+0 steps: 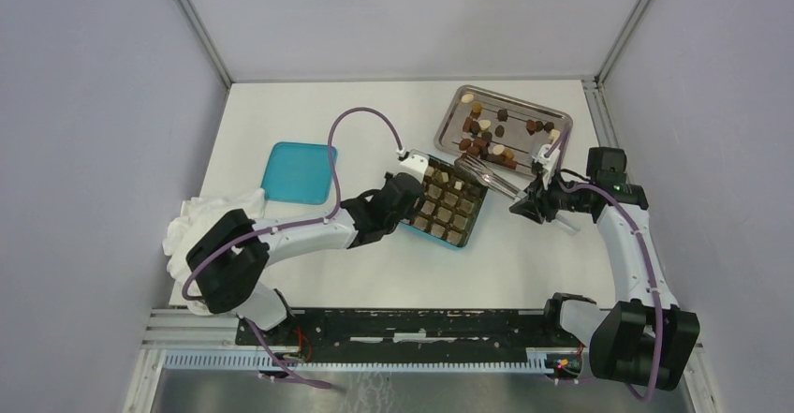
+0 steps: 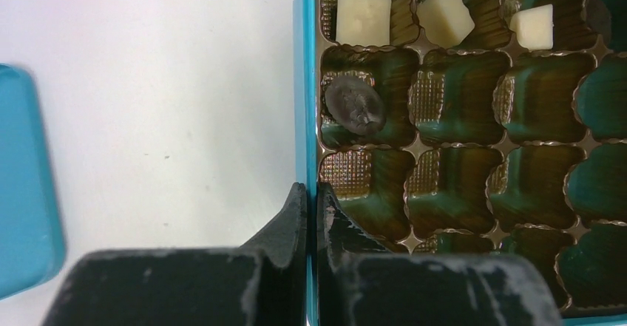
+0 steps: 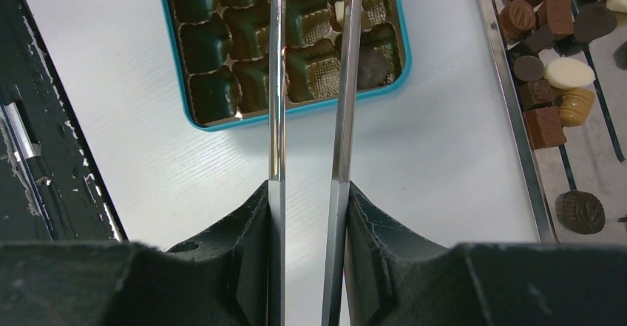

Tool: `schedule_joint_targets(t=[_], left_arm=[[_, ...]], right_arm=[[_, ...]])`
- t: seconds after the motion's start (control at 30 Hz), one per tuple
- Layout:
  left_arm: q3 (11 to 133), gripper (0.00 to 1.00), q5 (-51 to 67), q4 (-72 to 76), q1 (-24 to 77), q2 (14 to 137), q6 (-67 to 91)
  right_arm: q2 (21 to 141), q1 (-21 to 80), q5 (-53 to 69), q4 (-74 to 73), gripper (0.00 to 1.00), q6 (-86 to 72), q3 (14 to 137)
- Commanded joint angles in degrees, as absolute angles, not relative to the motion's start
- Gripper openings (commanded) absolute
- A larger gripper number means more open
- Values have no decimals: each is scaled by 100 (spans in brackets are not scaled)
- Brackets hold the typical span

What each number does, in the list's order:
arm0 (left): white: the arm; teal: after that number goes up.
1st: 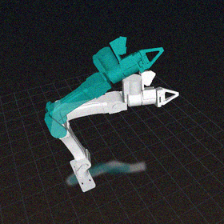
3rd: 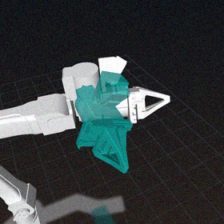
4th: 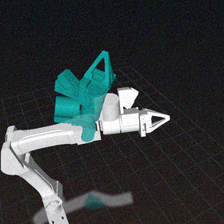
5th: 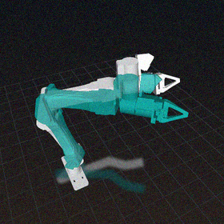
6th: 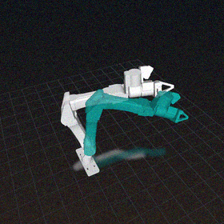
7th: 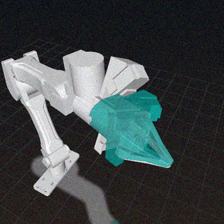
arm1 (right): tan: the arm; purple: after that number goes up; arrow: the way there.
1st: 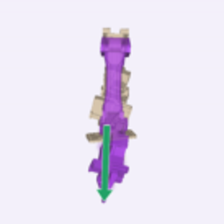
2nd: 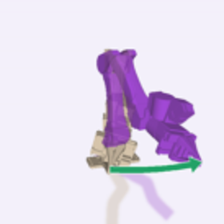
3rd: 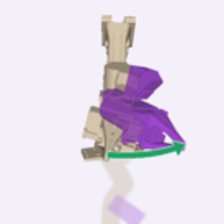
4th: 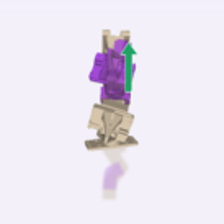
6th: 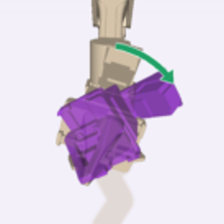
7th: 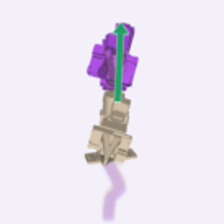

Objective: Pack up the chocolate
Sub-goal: Adjust the packing box at the center of the board, then place the fake chocolate in the packing box.

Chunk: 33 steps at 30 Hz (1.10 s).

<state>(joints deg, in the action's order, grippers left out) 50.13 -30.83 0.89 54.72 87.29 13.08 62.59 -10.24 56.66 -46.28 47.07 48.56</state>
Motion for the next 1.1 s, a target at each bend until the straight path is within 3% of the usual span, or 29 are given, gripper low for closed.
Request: schedule_joint_targets(t=[0.0, 0.5, 0.77, 1.07], left_arm=[[5716, 2, -2553, -90, 5410, 9113, 2127], [6724, 2, -1375, -1049, 4946, 10246, 2748], [6582, 37, -1276, -1030, 4924, 9952, 2838], [5724, 59, -1032, -809, 4916, 8356, 2562]], right_arm=[[6192, -1011, 5637, -4719, 0, 4981, 5072], [6471, -708, 4668, -4622, 0, 4922, 5036], [6653, -228, 4135, -4549, 1, 4803, 5061], [6878, 275, 3645, -4528, 2, 4594, 5268]])
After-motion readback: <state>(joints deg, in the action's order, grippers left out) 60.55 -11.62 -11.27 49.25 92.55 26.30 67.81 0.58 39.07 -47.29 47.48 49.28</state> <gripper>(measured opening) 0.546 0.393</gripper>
